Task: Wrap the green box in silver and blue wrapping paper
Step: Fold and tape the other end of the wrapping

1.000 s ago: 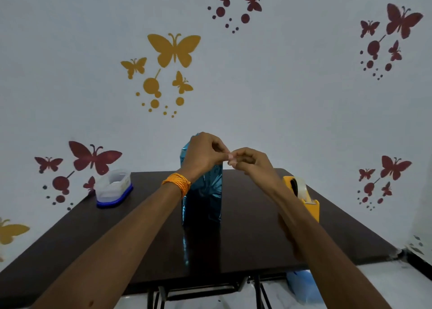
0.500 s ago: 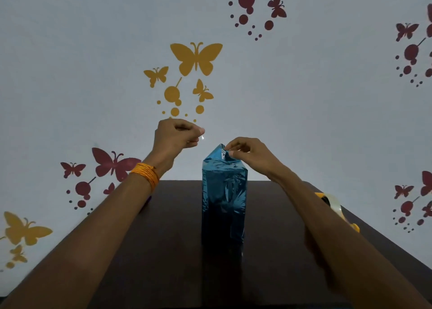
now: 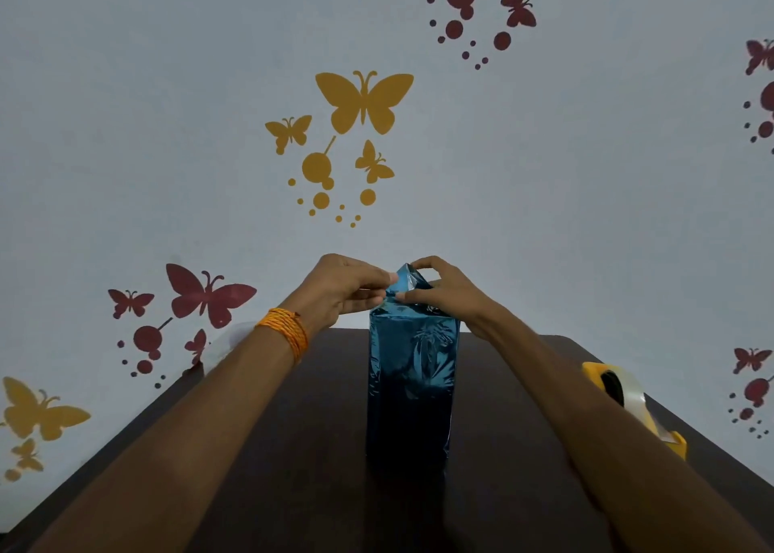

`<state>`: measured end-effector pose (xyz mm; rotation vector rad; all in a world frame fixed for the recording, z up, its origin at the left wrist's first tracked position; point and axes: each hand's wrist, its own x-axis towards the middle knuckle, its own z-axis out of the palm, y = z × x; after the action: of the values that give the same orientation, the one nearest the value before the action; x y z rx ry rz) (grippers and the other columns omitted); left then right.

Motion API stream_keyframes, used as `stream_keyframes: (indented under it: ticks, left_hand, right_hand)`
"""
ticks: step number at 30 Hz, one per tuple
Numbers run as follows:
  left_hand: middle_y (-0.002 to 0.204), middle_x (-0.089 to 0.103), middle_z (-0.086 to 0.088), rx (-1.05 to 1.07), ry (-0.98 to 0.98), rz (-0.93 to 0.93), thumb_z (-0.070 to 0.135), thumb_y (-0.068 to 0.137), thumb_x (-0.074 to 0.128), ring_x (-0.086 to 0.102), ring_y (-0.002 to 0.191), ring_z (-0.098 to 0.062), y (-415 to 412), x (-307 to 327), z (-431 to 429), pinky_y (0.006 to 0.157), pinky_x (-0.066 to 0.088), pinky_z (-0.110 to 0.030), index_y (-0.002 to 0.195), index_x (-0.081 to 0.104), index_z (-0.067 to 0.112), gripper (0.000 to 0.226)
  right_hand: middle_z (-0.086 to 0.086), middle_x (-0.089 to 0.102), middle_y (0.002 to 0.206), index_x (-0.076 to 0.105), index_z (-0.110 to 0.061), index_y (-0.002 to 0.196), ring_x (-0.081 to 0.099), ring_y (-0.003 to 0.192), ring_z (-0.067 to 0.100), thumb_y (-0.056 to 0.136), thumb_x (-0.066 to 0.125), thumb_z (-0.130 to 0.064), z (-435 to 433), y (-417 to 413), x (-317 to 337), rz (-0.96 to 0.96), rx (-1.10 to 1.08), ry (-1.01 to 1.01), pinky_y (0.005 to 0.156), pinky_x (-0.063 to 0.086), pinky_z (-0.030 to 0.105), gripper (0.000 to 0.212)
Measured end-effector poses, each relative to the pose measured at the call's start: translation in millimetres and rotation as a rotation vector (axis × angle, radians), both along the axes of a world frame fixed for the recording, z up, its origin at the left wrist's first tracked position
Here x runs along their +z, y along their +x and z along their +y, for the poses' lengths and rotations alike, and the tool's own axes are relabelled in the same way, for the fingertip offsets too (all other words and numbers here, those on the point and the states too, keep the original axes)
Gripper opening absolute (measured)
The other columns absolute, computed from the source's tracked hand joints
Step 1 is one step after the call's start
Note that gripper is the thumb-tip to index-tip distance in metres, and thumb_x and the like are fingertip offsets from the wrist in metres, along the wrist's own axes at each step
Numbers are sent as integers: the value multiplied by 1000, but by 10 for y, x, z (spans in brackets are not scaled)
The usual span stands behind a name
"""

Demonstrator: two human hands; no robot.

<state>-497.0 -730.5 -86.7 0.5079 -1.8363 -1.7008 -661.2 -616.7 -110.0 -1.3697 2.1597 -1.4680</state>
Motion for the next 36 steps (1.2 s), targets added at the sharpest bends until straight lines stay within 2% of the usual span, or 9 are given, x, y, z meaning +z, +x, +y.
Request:
stream_keyframes:
  ticks: [4, 8, 11, 15, 18, 23, 30, 33, 36]
  left_hand:
    - [76, 70, -15, 57, 27, -72, 5, 76, 81, 64, 56, -13, -19, 11, -18, 57, 59, -22, 95, 74, -6, 22]
    - [68, 70, -12, 93, 5, -126, 6, 76, 81, 61, 46, -9, -39, 42, -38, 43, 51, -16, 91, 74, -5, 21]
    - [59, 68, -9, 104, -19, -163, 7, 73, 84, 59, 44, -7, -62, 55, -64, 41, 47, -14, 90, 73, -6, 24]
    - [66, 71, -13, 99, -33, -200, 7, 71, 85, 61, 44, -8, -96, 18, -64, 41, 49, -14, 93, 73, -8, 30]
    - [72, 70, -14, 126, -67, -200, 6, 72, 85, 59, 42, -7, -128, -29, -87, 40, 47, -14, 93, 72, -9, 29]
    - [73, 70, -14, 182, -215, -244, 9, 67, 89, 57, 46, -9, -179, -46, -158, 46, 48, -17, 89, 73, -8, 31]
    - [69, 67, -12, 219, -376, -249, 14, 66, 88, 55, 56, -16, -182, -87, -140, 45, 43, -22, 78, 75, -3, 25]
    - [70, 62, -13, 232, -321, -219, 15, 70, 85, 51, 55, -17, -217, -172, -136, 45, 41, -23, 84, 68, -9, 33]
    - [89, 54, -13, 179, -111, -194, 16, 71, 82, 57, 64, -19, -229, -276, -197, 41, 43, -20, 101, 55, -2, 45]
  right_hand:
    - [10, 73, 103, 67, -14, 112, 72, 87, 21, 76, 86, -31, -74, -46, -23, -29, -16, -8, 77, 57, 34, 44]
    - [9, 74, 104, 69, -14, 113, 72, 94, 26, 77, 86, -32, -65, -69, -61, -53, 16, -35, 86, 57, 40, 45]
    - [8, 74, 103, 69, -14, 112, 72, 91, 23, 78, 85, -30, -39, -58, -64, -68, 42, -48, 81, 57, 34, 41]
    - [7, 74, 99, 69, -20, 100, 70, 80, 13, 82, 83, -24, -11, -35, -64, -73, 72, -53, 73, 56, 25, 24]
    - [0, 72, 91, 65, -18, 105, 69, 69, 5, 84, 80, -23, -9, -28, -52, -62, 87, -43, 59, 51, 16, 26]
    - [-2, 71, 95, 65, -17, 111, 68, 78, 9, 83, 81, -26, -9, -52, -52, -43, 92, -41, 59, 50, 14, 33]
    - [-2, 70, 99, 64, -18, 111, 68, 90, 17, 82, 82, -26, -53, -79, -62, -29, 95, -31, 82, 57, 29, 34]
    - [-5, 70, 96, 63, -20, 109, 68, 86, 12, 83, 82, -25, -36, -62, -60, -29, 97, -43, 74, 55, 21, 32]
    - [3, 72, 105, 65, -18, 112, 70, 89, 17, 82, 82, -27, -20, -86, -87, -45, 91, -44, 74, 55, 23, 35]
